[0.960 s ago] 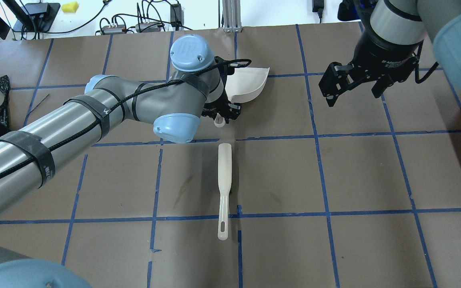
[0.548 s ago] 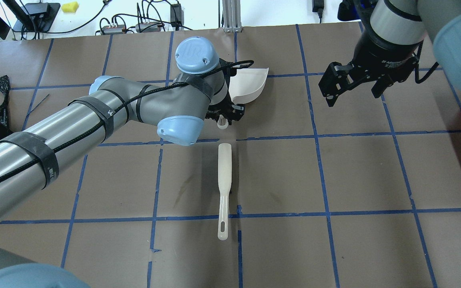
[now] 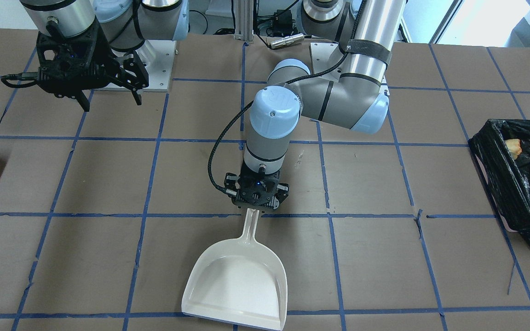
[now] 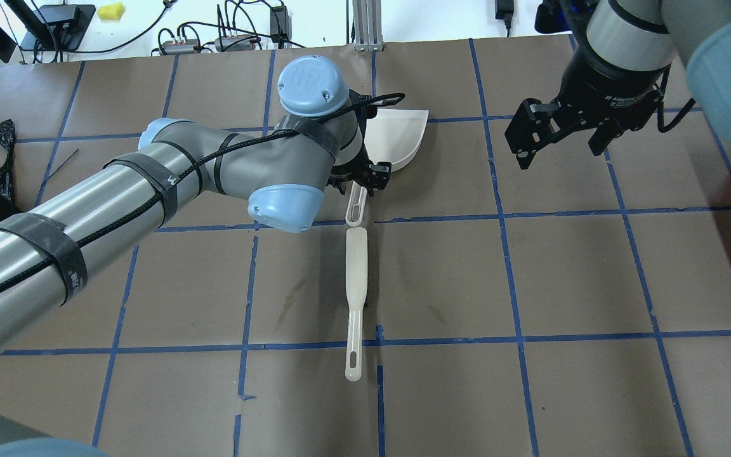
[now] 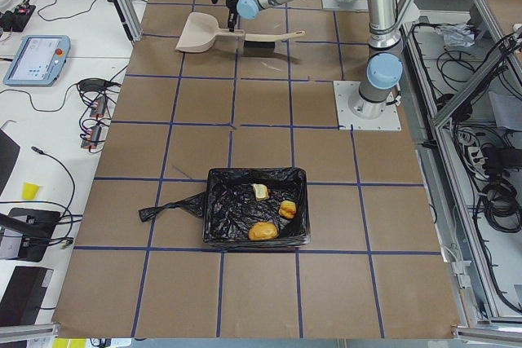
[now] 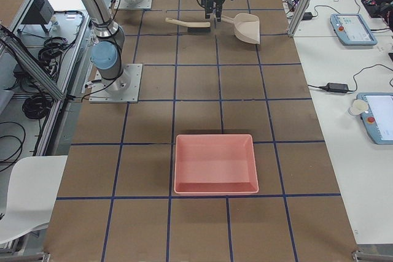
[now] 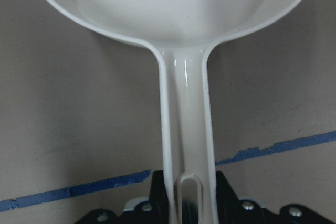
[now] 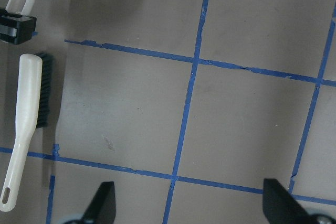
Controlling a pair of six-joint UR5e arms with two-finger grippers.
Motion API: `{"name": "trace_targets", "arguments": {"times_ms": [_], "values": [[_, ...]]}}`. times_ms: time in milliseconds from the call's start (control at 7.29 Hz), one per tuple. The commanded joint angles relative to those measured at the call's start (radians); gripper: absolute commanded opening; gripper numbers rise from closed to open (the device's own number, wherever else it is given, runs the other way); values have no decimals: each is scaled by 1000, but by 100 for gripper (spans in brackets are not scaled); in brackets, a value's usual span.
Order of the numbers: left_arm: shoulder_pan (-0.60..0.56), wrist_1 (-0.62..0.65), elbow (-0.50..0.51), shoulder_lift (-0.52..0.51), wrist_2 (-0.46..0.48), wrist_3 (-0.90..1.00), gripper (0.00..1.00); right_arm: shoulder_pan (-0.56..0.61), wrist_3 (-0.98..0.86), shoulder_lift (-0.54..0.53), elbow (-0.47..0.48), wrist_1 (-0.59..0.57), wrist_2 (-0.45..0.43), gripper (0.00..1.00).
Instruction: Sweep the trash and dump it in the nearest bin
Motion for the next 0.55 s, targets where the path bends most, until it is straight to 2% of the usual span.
{"name": "trace_targets", "arguments": {"times_ms": [0, 411], "values": [[13, -87, 22, 43, 16, 7, 100, 0, 0, 0, 0, 0, 0, 100], [111, -342, 33, 210, 34, 16, 100, 0, 0, 0, 0, 0, 0, 100]]}}
